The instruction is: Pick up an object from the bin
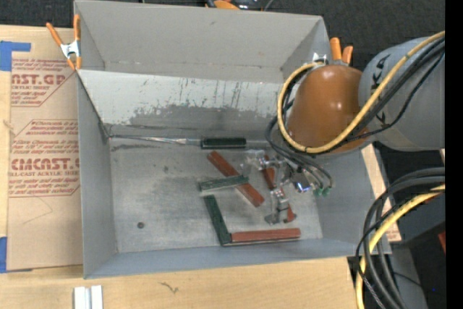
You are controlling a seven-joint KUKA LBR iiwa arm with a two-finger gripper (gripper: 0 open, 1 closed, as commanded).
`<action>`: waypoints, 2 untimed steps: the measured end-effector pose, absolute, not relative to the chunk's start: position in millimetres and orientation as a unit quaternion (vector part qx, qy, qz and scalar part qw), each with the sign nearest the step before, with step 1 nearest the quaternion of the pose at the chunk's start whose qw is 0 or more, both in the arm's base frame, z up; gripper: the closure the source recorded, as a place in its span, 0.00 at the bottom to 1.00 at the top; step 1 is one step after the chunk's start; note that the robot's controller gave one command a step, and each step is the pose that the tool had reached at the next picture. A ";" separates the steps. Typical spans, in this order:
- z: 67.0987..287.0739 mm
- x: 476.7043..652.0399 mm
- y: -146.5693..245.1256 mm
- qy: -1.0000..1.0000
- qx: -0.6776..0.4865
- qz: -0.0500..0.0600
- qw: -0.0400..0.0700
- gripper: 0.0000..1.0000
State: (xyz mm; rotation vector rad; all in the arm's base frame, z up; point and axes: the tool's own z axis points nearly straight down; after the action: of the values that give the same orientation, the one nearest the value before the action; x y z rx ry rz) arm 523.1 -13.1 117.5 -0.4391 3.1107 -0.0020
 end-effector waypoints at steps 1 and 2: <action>72.0 543.7 0.2 0.997 -0.072 0.000 0.006 0.00; 70.5 575.5 28.4 0.996 -0.089 0.000 0.003 0.00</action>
Offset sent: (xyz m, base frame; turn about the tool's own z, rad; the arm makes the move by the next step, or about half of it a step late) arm 0.0169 0.0130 -0.0475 0.1352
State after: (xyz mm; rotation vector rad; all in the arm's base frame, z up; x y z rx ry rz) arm 575.5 28.4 70.5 -0.2783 3.1234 0.0013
